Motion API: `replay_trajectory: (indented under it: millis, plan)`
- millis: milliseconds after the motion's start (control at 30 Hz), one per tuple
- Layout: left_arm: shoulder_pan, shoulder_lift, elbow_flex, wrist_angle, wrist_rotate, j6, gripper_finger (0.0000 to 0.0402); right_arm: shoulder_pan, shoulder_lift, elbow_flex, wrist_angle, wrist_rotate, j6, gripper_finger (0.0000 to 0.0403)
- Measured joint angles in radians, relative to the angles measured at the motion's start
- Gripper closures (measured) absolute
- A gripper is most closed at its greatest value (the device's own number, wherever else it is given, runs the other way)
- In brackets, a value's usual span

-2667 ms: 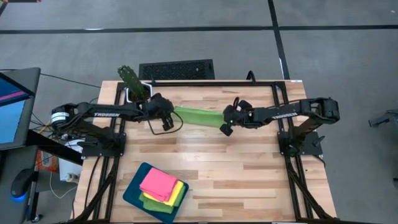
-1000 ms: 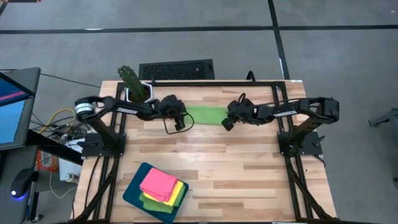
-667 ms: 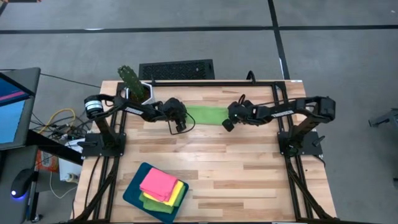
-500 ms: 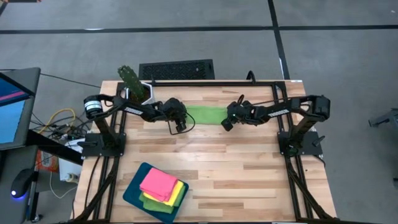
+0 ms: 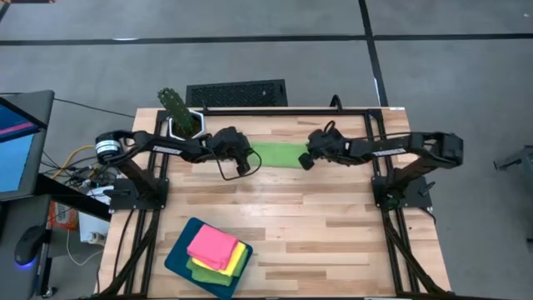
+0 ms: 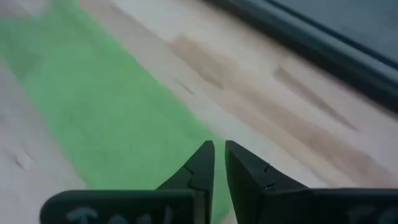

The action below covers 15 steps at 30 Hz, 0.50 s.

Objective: Fold microfiber towels
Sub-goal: Fold the green microfiber

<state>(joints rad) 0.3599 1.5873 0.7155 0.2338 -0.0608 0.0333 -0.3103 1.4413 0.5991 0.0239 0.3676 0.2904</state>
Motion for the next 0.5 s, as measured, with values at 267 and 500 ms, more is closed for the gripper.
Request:
replay_trajectory:
  millis: [267,500]
  plan:
    - [0.023,0.059,0.000,0.100,-0.039,0.046,0.0352,0.011,0.105,0.000,0.152,-0.004,0.006,0.0340]
    - [0.053,0.180,-0.002,0.096,-0.060,0.006,0.0352,0.024,0.313,0.006,0.221,0.013,0.069,0.0340]
